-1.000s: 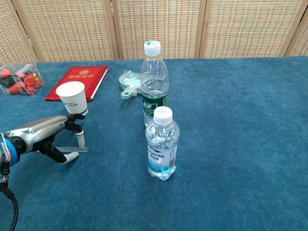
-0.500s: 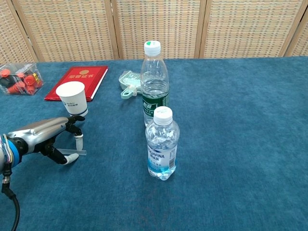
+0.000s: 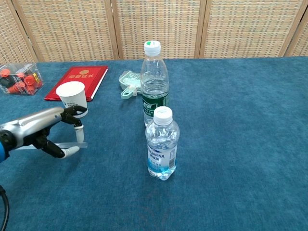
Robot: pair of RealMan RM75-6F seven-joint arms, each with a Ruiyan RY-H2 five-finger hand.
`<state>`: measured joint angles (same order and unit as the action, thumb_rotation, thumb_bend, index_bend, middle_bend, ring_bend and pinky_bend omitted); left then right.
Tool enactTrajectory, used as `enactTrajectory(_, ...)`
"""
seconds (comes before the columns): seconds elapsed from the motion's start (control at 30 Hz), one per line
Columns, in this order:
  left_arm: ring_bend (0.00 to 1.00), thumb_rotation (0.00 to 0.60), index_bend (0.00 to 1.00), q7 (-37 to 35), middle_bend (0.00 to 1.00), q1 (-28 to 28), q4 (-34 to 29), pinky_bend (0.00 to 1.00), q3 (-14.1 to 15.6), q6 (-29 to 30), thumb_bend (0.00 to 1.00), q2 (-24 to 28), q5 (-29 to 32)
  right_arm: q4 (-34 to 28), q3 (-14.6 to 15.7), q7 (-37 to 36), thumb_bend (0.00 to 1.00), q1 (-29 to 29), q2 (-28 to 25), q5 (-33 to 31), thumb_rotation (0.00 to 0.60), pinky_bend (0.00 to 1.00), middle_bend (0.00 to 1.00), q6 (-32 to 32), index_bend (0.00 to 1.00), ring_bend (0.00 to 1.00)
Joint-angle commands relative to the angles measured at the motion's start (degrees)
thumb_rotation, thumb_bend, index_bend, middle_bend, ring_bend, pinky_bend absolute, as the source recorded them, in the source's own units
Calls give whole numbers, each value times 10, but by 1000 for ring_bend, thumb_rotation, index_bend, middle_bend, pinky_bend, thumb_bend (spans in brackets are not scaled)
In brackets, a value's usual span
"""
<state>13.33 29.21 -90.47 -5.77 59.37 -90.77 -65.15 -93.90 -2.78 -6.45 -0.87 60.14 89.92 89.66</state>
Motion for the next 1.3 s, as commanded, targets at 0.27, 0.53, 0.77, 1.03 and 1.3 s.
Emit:
enactTrajectory(0.27, 0, 600, 584, -302, 0, -26, -52, 0, -18, 125, 402, 94, -227, -2, 1, 8, 0, -1, 2, 1, 600, 0, 0, -2, 0, 0)
enactTrajectory(0.53, 0, 600, 604, -628, 2, -5, 34, 0, -110, 167, 402, 79, -192, -4, 1, 17, 0, -3, 5, -2, 600, 0, 0, -6, 0, 0)
enactTrajectory(0.77, 0, 600, 613, -745, 12, 20, 145, 0, -155, 151, 402, 28, -138, -5, 0, 28, 0, -7, 9, -9, 600, 0, 0, -16, 0, 0)
enactTrajectory(1.03, 0, 600, 615, -808, 49, 47, 240, 0, -166, 115, 403, -30, -109, -2, -4, 36, 0, -13, 13, -24, 600, 0, 0, -31, 0, 0)
enactTrajectory(1.3, 0, 600, 620, -842, 49, 62, 289, 0, -163, 96, 403, -66, -106, 0, -6, 35, 0, -16, 14, -31, 600, 0, 0, -38, 0, 0)
